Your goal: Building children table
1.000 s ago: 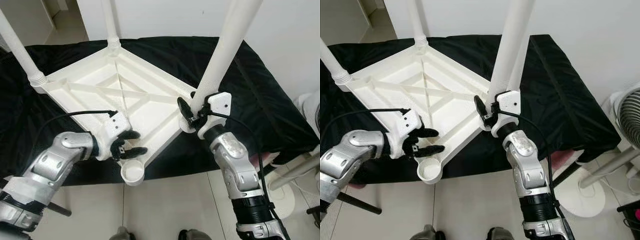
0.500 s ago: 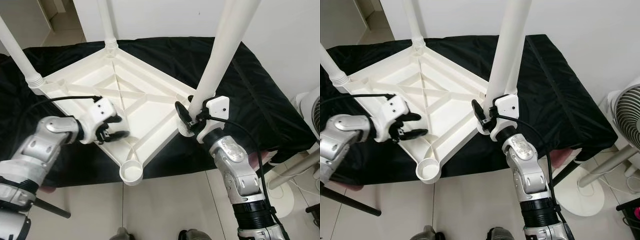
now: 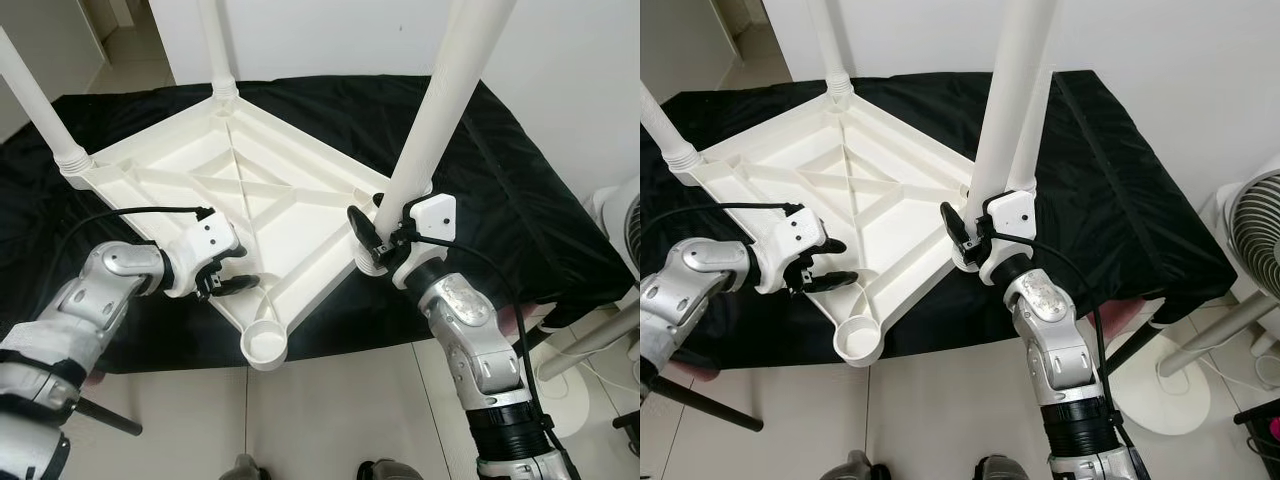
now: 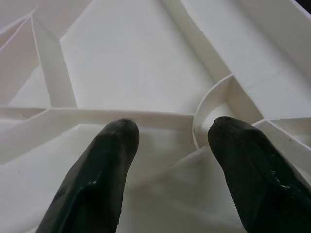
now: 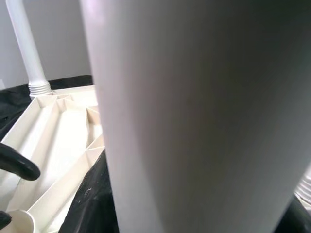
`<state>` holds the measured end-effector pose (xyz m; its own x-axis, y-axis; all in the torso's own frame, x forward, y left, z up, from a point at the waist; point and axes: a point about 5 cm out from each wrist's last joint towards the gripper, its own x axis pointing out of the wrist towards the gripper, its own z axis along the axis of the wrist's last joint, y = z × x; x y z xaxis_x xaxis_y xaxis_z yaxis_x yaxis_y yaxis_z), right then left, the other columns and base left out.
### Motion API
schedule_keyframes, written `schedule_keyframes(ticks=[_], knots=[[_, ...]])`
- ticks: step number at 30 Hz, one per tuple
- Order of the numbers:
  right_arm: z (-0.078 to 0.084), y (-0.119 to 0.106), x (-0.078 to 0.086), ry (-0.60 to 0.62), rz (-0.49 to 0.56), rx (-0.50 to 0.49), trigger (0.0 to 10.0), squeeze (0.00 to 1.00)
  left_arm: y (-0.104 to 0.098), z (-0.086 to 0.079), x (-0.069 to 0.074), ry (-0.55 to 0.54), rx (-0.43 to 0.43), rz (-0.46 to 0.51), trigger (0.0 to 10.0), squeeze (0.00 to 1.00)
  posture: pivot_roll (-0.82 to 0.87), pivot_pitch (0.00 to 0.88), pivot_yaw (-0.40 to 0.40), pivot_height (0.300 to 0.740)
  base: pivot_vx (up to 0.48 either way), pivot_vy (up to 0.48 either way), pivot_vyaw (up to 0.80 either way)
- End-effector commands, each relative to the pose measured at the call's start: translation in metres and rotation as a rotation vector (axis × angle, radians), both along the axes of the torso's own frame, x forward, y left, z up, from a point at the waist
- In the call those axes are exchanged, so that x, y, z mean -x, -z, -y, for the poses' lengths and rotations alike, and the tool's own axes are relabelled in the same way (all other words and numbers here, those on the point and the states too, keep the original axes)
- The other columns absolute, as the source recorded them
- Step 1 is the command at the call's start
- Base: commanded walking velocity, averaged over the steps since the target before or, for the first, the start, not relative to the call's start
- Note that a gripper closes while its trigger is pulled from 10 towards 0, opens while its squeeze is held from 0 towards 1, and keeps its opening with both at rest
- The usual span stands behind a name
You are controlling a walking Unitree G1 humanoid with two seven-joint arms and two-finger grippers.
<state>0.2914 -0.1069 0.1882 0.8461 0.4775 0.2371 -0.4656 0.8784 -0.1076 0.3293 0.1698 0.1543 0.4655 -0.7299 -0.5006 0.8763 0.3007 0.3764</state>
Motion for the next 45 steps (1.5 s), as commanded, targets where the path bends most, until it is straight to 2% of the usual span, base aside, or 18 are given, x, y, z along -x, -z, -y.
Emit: schedule_keyframes(ticks=[1, 8, 13, 17, 21, 23, 24, 27, 31, 35, 45], knots=[[-0.001, -0.001, 0.003, -0.014, 0.002, -0.004, 10.0, 0.00, 0.019, 0.001, 0.011, 0.153, -0.093, -0.165, 10.0, 0.00, -0.07, 0.043, 0.050, 0.740, 0.000, 0.000, 0.00], [0.002, -0.001, 0.003, -0.008, 0.000, 0.004, 10.0, 0.00, 0.015, -0.008, 0.007, 0.158, -0.090, -0.195, 10.0, 0.00, -0.08, 0.040, 0.048, 0.740, 0.000, 0.000, 0.00], [0.000, 0.001, 0.004, -0.012, -0.003, 0.007, 10.0, 0.00, -0.006, -0.010, 0.012, 0.227, 0.087, -0.274, 10.0, 0.00, -0.08, 0.041, 0.052, 0.740, 0.000, 0.000, 0.00], [0.000, 0.001, 0.005, -0.014, -0.004, 0.005, 10.0, 0.00, -0.011, -0.010, 0.015, 0.258, 0.131, -0.297, 10.0, 0.00, -0.08, 0.041, 0.052, 0.740, 0.000, 0.000, 0.00], [-0.001, 0.002, 0.005, -0.019, -0.007, 0.007, 10.0, 0.00, -0.009, -0.011, 0.011, 0.243, 0.090, -0.250, 10.0, 0.00, -0.07, 0.044, 0.050, 0.740, 0.000, 0.000, 0.00], [-0.001, 0.002, 0.005, -0.019, -0.007, 0.007, 10.0, 0.00, -0.009, -0.010, 0.010, 0.241, 0.090, -0.247, 10.0, 0.00, -0.07, 0.044, 0.050, 0.740, 0.000, 0.000, 0.00], [-0.001, 0.001, 0.005, -0.020, -0.007, 0.007, 10.0, 0.00, -0.006, -0.011, 0.009, 0.238, 0.052, -0.240, 10.0, 0.00, -0.07, 0.048, 0.048, 0.740, 0.000, 0.000, 0.00], [-0.001, 0.001, 0.005, -0.020, -0.006, 0.008, 10.0, 0.00, -0.001, -0.012, 0.006, 0.217, 0.011, -0.229, 10.0, 0.00, -0.07, 0.052, 0.050, 0.740, 0.000, 0.000, 0.00], [-0.001, 0.001, 0.005, -0.020, -0.005, 0.009, 10.0, 0.00, 0.001, -0.013, 0.004, 0.204, -0.008, -0.221, 10.0, 0.00, -0.08, 0.057, 0.051, 0.740, 0.000, 0.000, 0.00], [0.000, 0.000, 0.006, -0.013, -0.006, 0.009, 10.0, 0.00, 0.001, -0.014, -0.006, 0.178, -0.063, -0.194, 10.0, 0.00, -0.08, 0.067, 0.053, 0.740, 0.000, 0.000, 0.00], [0.002, -0.001, 0.006, -0.006, -0.007, 0.006, 10.0, 0.00, -0.002, -0.015, -0.020, 0.142, -0.126, -0.144, 10.0, 0.00, -0.09, 0.080, 0.057, 0.740, 0.000, 0.000, 0.00]])
